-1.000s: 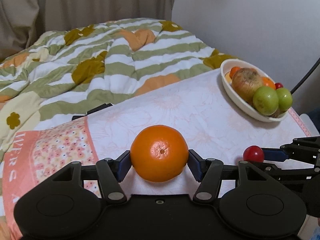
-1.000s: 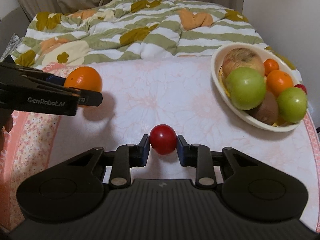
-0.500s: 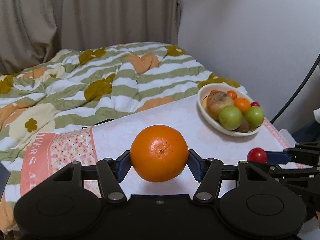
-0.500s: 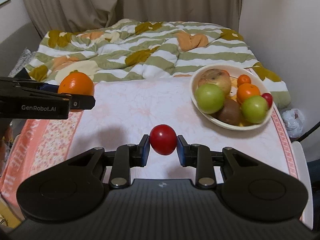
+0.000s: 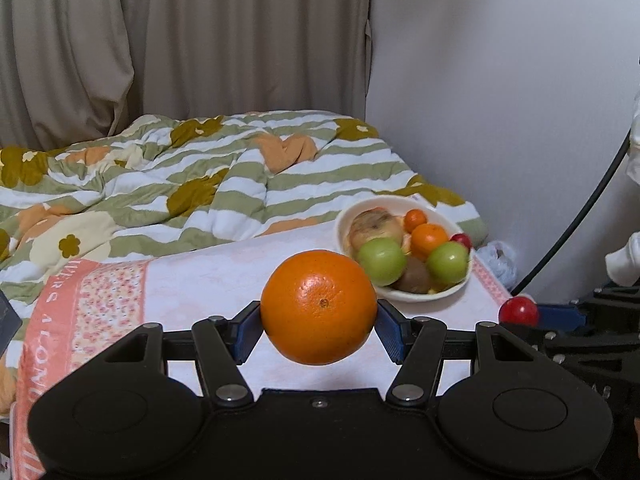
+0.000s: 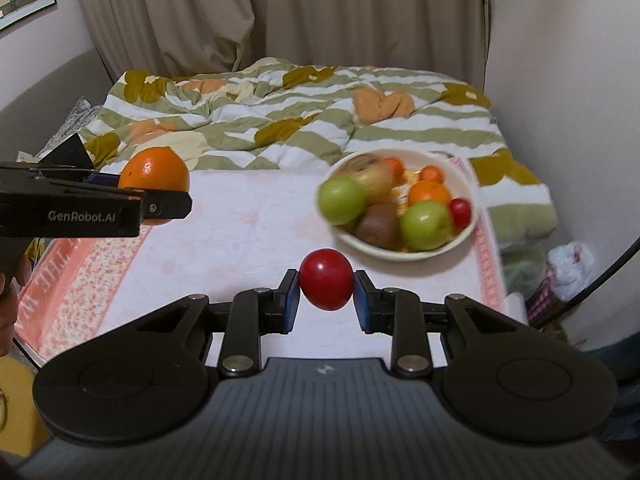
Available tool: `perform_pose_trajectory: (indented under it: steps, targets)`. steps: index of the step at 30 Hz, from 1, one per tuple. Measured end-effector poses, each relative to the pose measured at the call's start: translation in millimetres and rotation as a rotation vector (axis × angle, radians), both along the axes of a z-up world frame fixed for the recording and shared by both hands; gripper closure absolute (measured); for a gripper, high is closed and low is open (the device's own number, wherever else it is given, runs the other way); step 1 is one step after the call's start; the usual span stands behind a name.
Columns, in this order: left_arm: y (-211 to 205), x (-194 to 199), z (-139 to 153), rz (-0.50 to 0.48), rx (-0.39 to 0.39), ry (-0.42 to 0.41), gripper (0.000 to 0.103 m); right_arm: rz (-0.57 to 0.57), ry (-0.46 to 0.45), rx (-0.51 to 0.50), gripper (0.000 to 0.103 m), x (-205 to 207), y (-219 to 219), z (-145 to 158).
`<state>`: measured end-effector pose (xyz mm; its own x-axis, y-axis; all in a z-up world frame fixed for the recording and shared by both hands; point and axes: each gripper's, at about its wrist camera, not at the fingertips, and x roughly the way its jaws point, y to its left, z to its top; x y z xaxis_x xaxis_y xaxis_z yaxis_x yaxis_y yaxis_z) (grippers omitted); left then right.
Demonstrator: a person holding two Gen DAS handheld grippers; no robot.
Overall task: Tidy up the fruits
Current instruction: 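Carry the orange and tomato into the bowl and open both tools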
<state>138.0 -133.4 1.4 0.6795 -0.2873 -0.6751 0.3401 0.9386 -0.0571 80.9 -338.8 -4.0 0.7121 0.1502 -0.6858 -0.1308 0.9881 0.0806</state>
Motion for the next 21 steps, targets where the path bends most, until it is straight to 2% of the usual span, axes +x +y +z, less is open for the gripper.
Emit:
perform_pose_trajectory:
  steps: [8,21]
  targets:
    - [-47.6,16.9,2.9,-0.006,-0.01,-0.01,0.039,-0.009,-0.021,-0.027,0.059,29.3,-60.9,8.0]
    - [-121.8,106.3,-15.2,-0.141,0.048,-0.001,0.039,-0.1,-0.01,-0.004,0.059,113.9,-119.5,-4.2]
